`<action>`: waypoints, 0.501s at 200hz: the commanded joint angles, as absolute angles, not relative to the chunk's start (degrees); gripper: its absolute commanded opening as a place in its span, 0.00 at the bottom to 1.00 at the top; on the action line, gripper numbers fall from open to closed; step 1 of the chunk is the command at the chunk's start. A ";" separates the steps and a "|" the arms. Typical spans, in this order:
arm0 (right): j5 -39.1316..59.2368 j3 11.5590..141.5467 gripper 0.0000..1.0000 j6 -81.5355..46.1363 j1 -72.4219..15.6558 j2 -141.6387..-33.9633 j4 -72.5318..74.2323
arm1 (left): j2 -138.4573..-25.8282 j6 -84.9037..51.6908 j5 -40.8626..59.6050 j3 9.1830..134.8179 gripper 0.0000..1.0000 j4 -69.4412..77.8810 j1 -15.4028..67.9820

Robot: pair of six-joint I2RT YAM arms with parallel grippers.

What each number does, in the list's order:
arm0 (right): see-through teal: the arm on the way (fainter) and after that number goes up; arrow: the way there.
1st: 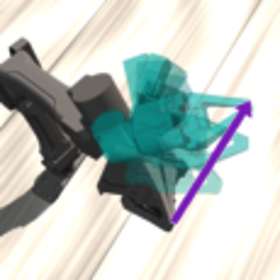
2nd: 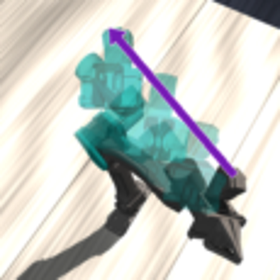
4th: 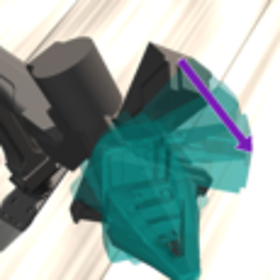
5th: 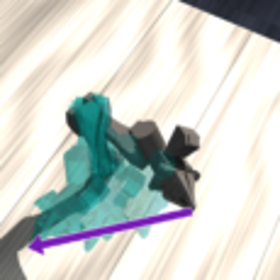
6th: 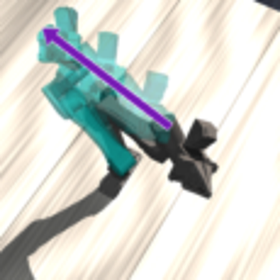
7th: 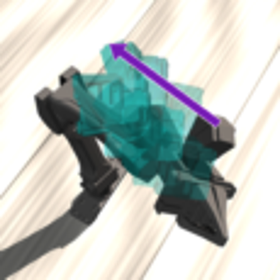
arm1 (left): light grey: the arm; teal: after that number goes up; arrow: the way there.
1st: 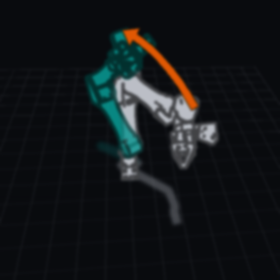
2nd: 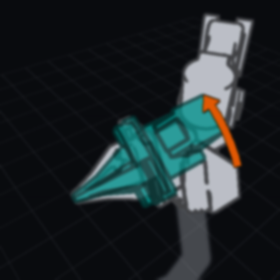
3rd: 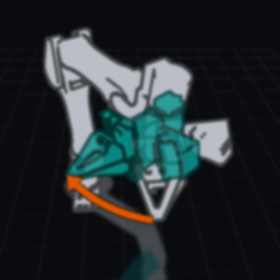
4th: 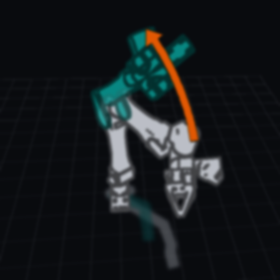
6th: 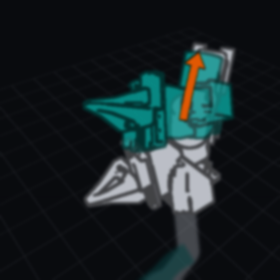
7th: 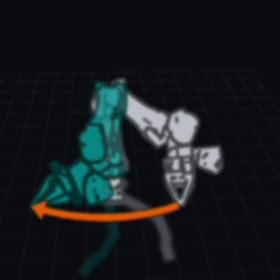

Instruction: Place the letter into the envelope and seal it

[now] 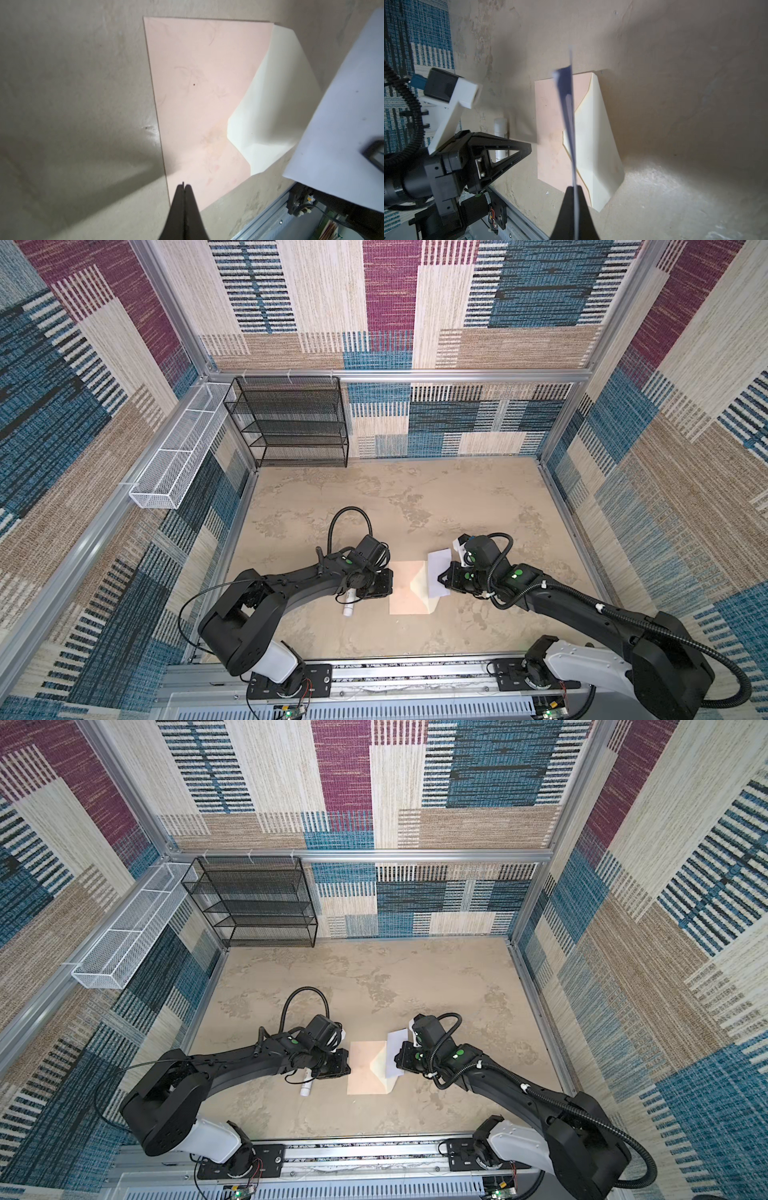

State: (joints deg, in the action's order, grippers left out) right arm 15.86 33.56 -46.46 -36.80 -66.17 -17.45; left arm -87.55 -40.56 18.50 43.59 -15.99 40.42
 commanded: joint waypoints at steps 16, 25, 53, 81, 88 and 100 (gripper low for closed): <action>13.90 33.98 0.00 -45.29 -37.09 -68.01 -17.61 | -89.52 -41.36 19.61 43.39 0.00 -14.31 40.46; 13.89 33.77 0.00 -45.17 -37.06 -68.43 -17.56 | -90.05 -41.53 19.96 43.10 0.00 -13.73 40.43; 13.77 33.49 0.00 -44.94 -37.16 -69.12 -17.45 | -91.12 -41.64 20.21 42.48 0.00 -13.12 40.41; 13.72 33.49 0.00 -44.35 -37.15 -70.26 -17.49 | -91.38 -41.42 20.29 42.22 0.00 -13.10 40.46; 13.72 33.49 0.00 -44.17 -37.19 -70.71 -17.49 | -91.42 -41.38 20.30 42.19 0.00 -13.28 40.42; 13.58 33.62 0.00 -43.82 -37.26 -71.34 -17.66 | -91.80 -41.14 20.25 42.05 0.00 -13.33 40.43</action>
